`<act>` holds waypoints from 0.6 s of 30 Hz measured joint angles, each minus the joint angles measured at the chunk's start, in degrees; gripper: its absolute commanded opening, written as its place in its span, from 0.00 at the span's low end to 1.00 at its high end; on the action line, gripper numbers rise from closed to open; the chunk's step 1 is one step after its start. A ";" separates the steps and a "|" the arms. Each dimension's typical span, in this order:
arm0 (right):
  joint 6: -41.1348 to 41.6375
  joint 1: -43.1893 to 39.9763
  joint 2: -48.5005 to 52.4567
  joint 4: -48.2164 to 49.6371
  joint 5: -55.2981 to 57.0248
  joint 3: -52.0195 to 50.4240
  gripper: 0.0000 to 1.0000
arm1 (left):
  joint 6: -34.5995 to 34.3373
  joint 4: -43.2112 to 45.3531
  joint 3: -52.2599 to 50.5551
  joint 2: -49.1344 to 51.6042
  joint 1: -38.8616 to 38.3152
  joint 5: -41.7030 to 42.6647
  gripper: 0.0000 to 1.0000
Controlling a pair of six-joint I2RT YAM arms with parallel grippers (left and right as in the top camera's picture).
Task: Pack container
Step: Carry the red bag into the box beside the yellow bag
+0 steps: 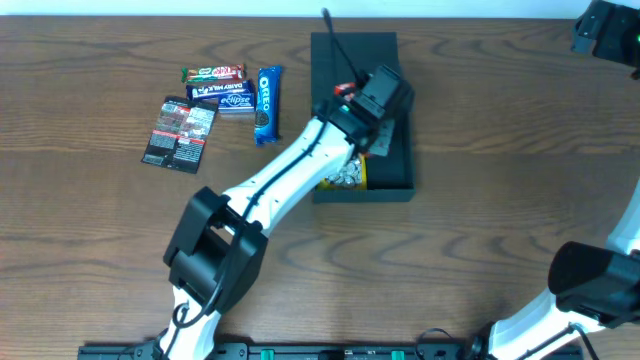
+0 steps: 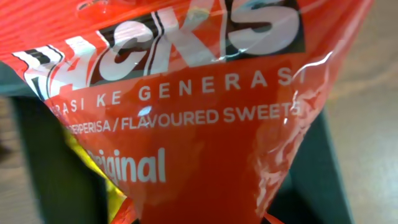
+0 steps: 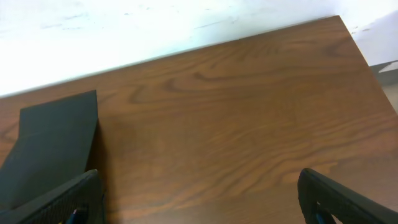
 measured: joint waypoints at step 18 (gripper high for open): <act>1.49 -0.02 0.00 -0.20 0.00 0.00 0.99 | -6.36 -1.68 0.00 1.29 -1.07 6.19 0.06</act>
